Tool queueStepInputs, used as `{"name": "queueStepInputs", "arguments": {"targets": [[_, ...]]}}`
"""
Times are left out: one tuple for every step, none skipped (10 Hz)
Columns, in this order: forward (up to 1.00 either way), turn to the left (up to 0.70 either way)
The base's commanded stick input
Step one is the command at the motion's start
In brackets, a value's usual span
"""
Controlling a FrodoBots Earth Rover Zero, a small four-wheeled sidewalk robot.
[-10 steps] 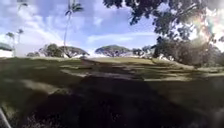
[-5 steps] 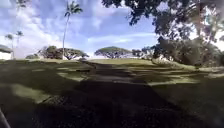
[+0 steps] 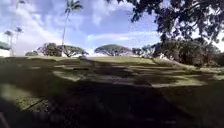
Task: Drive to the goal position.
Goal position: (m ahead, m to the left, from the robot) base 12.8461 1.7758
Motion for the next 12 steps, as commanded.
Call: {"name": "queueStepInputs", "arguments": {"targets": [[0.7,0.0],[0.7,0.0],[0.7,0.0],[0.7,0.0],[0.7,0.0],[0.7,0.0],[0.7,0.0],[0.7,0.0],[0.7,0.0],[0.7,0.0],[0.7,0.0],[0.7,0.0]]}}
